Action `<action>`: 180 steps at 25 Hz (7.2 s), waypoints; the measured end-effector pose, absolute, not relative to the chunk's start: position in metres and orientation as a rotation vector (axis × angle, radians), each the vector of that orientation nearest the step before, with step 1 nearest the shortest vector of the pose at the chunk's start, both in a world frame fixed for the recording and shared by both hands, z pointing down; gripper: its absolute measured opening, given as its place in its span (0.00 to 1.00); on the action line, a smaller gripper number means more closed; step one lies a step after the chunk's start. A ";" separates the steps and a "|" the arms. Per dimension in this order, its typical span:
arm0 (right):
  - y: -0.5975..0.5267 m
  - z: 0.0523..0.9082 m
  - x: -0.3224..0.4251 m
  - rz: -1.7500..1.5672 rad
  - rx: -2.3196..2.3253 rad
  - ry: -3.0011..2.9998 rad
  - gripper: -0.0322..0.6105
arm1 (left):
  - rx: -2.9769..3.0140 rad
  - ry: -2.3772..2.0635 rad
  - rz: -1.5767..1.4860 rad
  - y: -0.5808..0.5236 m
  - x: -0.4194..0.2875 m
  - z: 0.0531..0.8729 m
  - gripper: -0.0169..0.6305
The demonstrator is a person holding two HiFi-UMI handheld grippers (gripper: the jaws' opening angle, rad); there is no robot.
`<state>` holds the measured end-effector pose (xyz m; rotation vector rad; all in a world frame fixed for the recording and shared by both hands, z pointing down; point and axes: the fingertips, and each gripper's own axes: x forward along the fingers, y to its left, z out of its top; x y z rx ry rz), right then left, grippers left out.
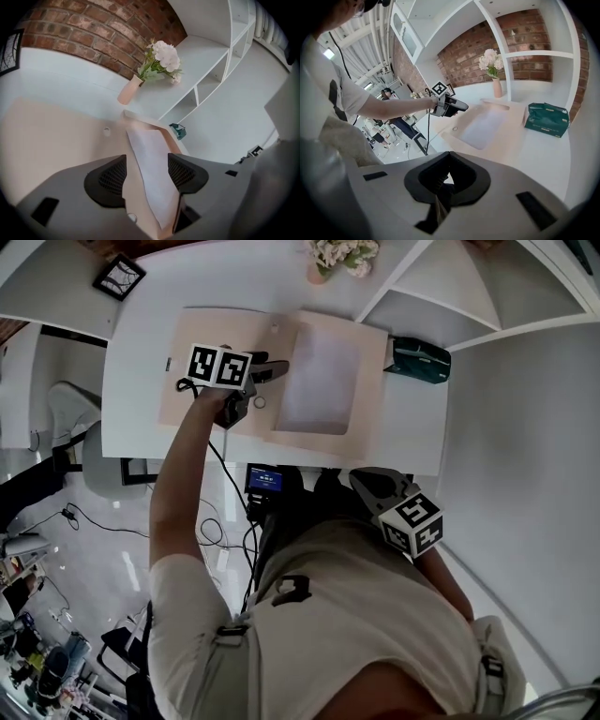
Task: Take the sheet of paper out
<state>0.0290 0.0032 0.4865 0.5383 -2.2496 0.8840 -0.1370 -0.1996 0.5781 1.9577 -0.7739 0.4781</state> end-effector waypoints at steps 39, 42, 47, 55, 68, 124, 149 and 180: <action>-0.015 0.493 0.057 0.974 0.605 -2.246 0.08 | 1.811 -0.760 0.497 -0.226 -0.077 0.629 0.37; -0.015 0.492 0.058 0.977 0.613 -2.243 0.08 | 1.741 -0.698 0.334 -0.227 -0.075 0.622 0.34; -0.012 0.492 0.056 0.978 0.608 -2.240 0.08 | 1.729 -0.604 0.166 -0.226 -0.073 0.606 0.35; -0.012 0.495 0.055 0.965 0.596 -2.243 0.08 | 1.965 -0.713 0.504 -0.214 -0.059 0.625 0.42; -0.009 0.494 0.058 0.954 0.598 -2.249 0.08 | 1.940 -0.912 0.615 -0.224 -0.067 0.641 0.26; -0.007 0.485 0.063 0.856 0.675 -2.291 0.08 | 1.849 -1.079 0.678 -0.232 -0.082 0.651 0.05; -0.012 0.478 0.064 0.794 0.706 -2.305 0.08 | 1.822 -1.103 0.722 -0.229 -0.091 0.649 0.05; -0.015 0.474 0.055 0.792 0.685 -2.351 0.08 | 1.830 -1.165 0.736 -0.227 -0.106 0.633 0.05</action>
